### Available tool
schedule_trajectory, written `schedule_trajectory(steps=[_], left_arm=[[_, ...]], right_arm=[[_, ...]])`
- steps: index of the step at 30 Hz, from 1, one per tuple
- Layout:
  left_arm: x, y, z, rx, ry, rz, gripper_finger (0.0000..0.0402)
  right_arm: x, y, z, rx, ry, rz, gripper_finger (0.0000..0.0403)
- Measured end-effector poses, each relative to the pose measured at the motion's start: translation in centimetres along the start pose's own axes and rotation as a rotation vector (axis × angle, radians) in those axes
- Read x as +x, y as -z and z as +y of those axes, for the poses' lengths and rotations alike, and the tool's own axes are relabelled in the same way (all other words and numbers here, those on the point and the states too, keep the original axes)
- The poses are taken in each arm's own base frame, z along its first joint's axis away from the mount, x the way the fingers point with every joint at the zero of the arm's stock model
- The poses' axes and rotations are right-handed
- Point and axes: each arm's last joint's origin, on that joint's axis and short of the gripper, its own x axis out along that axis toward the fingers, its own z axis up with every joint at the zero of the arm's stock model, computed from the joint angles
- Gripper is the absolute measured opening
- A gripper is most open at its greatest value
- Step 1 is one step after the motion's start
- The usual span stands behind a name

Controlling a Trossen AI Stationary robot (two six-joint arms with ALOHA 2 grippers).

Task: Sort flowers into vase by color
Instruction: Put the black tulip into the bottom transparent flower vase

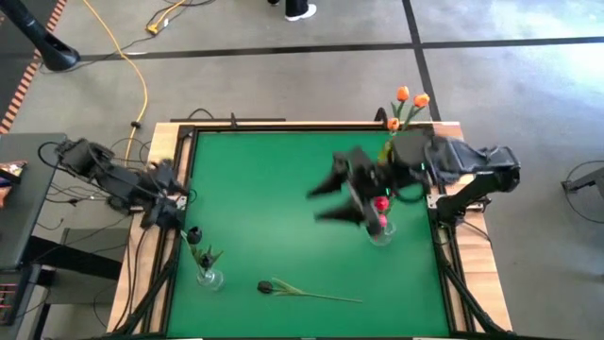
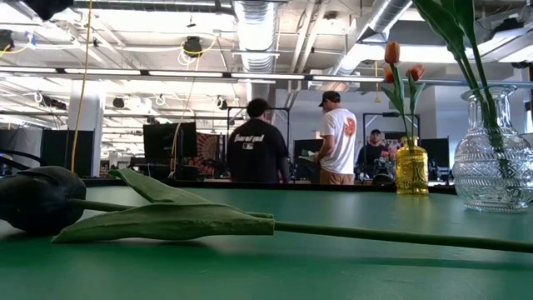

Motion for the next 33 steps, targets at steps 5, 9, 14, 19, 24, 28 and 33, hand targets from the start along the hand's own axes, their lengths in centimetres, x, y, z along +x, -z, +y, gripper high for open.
schedule_trajectory(steps=[5,9,14,19,24,28,33], left_arm=[[-3.0,-1.3,0.8,-0.004,-0.167,-0.138,0.0251],[-4.5,-2.0,1.1,-0.004,-0.211,-0.226,0.0251],[-5.2,-2.3,1.1,0.022,-0.204,-0.253,0.0251],[-5.2,-2.3,1.1,0.024,-0.204,-0.249,0.0251],[-5.2,-2.3,1.1,-0.014,-0.199,-0.253,0.0251],[-5.2,-2.3,1.2,-0.036,-0.209,-0.263,0.0251],[-5.3,-2.5,1.2,-0.075,-0.253,-0.314,0.0251]], right_arm=[[0.5,2.8,3.7,0.105,-0.04,0.114,0.0282],[1.6,6.7,6.1,0.169,-0.028,0.247,0.0282],[3.4,11.9,7.6,0.244,0.018,0.39,0.0282],[5.1,16.1,8.0,0.336,0.044,0.525,0.0281],[6.5,19.2,8.2,0.289,0.055,0.604,0.0281],[7.7,22.6,8.4,0.186,0.084,0.712,0.0281],[9.7,26.6,8.0,0.069,0.142,0.78,0.0281]])
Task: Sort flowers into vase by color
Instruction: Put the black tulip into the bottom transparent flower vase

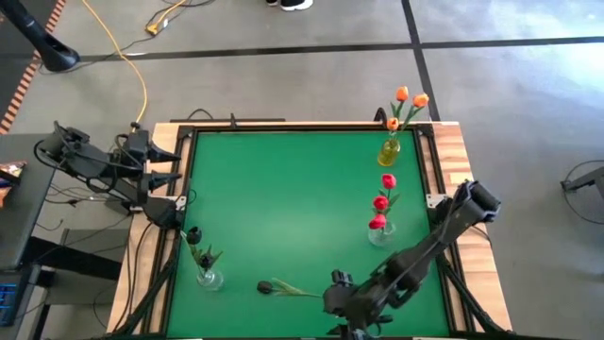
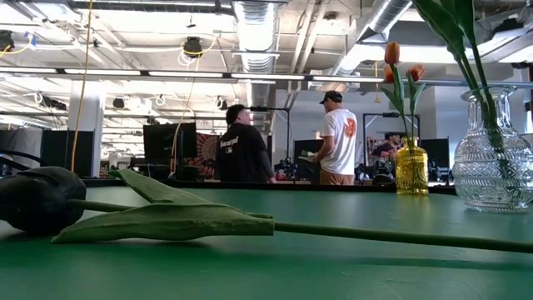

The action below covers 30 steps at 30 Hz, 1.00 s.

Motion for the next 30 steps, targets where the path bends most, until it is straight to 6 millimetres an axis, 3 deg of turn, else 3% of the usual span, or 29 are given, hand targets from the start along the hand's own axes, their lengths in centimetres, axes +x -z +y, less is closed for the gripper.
schedule_trajectory(steps=[7,17,22,30], left_arm=[[0.0,0.0,0.0,-0.044,-0.012,-0.01,0.0251],[0.0,0.0,0.0,-0.077,-0.006,-0.007,0.0251],[0.0,0.0,0.0,-0.077,-0.006,-0.006,0.0251],[0.0,0.0,0.0,-0.098,-0.003,-0.005,0.0251]], right_arm=[[5.0,1.8,-0.8,-0.049,0.14,0.039,0.0281],[10.0,4.4,-1.8,0.029,0.326,0.034,0.0282],[11.6,5.1,-2.6,0.061,0.37,0.049,0.0281],[12.8,6.3,-5.5,0.22,0.445,0.06,0.0282]])
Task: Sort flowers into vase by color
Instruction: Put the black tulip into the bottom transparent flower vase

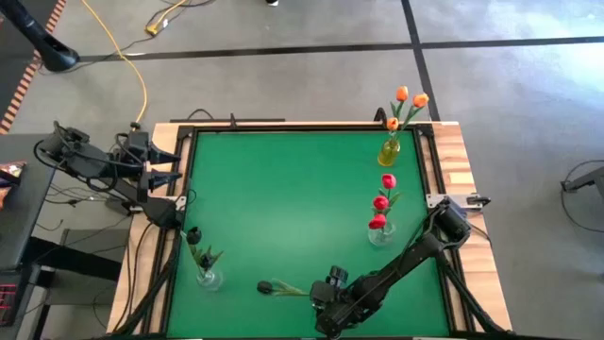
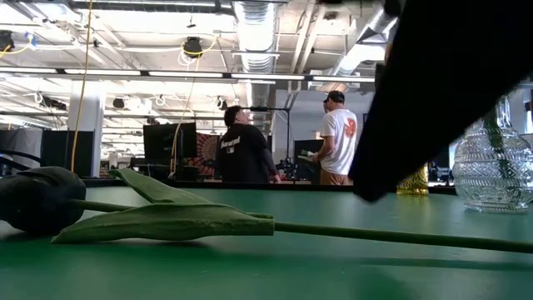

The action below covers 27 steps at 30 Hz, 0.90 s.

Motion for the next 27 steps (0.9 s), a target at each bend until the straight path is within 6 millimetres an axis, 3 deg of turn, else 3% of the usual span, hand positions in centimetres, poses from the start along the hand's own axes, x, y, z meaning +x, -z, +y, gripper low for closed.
schedule_trajectory(steps=[12,15,18,25,27], left_arm=[[0.0,0.1,0.0,0.01,0.019,0.018,0.0251],[0.0,0.1,0.0,0.014,0.016,0.023,0.0251],[0.0,0.2,0.0,0.018,0.014,0.025,0.0251],[0.0,0.2,0.0,0.02,0.012,0.027,0.0251],[0.0,0.2,0.0,0.027,0.012,0.027,0.0251]], right_arm=[[1.7,1.2,-1.7,0.089,0.039,-0.002,0.0281],[2.0,1.6,-2.0,0.075,0.055,0.005,0.0265],[1.8,2.2,-1.8,0.016,0.062,0.006,0.0221],[1.3,3.3,-1.0,-0.053,0.083,-0.051,0.0048],[1.2,3.2,-0.9,-0.046,0.074,-0.059,0.0021]])
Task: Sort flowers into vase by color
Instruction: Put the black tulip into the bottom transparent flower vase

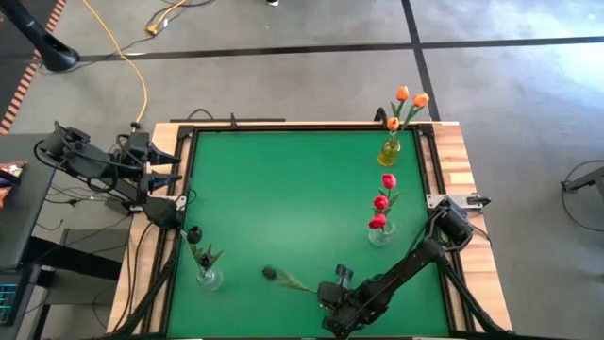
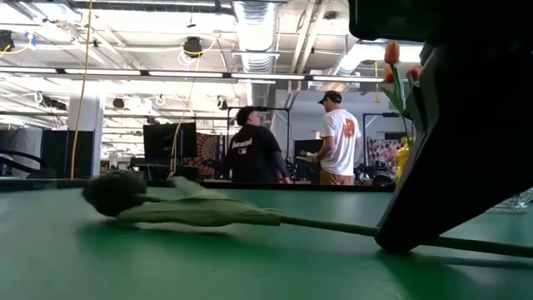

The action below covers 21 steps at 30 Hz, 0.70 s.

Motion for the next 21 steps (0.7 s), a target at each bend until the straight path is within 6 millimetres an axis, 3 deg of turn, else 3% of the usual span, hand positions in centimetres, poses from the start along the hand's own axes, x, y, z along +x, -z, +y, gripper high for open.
schedule_trajectory(steps=[4,7,14,21], left_arm=[[0.0,0.0,0.0,0.014,-0.001,-0.001,0.0251],[0.0,0.0,0.0,0.032,-0.003,-0.002,0.0251],[0.0,-0.1,0.0,0.058,-0.025,-0.028,0.0251],[-0.1,-1.3,-0.7,0.095,0.036,-0.134,0.0251]], right_arm=[[-1.0,-0.9,-0.4,0.054,-0.018,-0.011,0.0029],[-3.1,-2.3,-0.9,0.097,-0.046,-0.03,0.0028],[-10.5,-5.7,-2.4,0.122,-0.147,-0.16,0.002],[-18.1,-8.2,-5.2,0.139,-0.17,-0.409,0.002]])
